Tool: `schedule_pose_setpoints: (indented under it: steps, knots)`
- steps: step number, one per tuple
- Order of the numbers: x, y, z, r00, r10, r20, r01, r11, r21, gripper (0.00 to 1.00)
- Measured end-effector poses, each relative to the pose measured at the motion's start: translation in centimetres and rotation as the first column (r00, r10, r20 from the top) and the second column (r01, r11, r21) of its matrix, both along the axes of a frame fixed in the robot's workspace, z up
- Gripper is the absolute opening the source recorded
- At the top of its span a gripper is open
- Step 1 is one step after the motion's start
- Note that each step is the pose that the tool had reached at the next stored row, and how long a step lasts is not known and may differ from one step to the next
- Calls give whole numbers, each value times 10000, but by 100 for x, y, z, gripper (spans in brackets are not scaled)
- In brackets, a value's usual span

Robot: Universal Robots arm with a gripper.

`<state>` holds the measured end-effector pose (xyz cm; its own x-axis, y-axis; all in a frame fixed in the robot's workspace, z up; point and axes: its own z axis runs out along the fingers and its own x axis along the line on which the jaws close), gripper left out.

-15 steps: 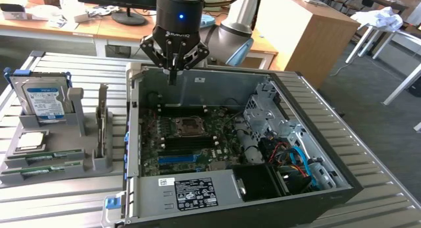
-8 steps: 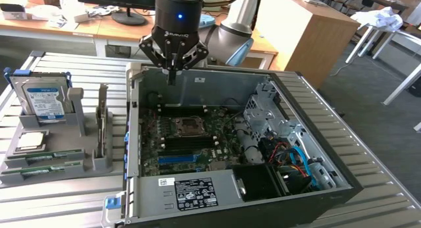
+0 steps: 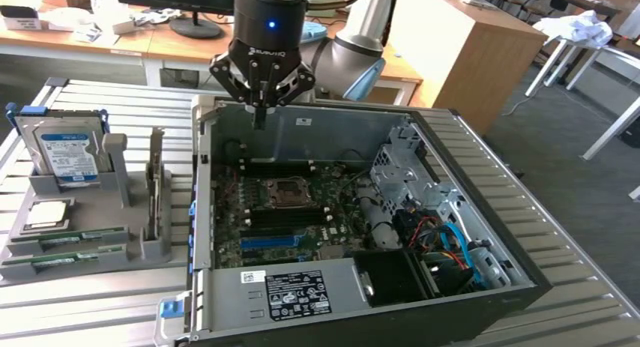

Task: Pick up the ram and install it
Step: 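Reach for the ram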

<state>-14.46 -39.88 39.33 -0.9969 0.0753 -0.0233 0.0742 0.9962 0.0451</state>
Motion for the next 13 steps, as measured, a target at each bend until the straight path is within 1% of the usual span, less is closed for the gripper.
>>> schedule_pose_setpoints:
  steps: [13]
  knots:
    - [-37,0,0,10000,0,0,0,10000,0,10]
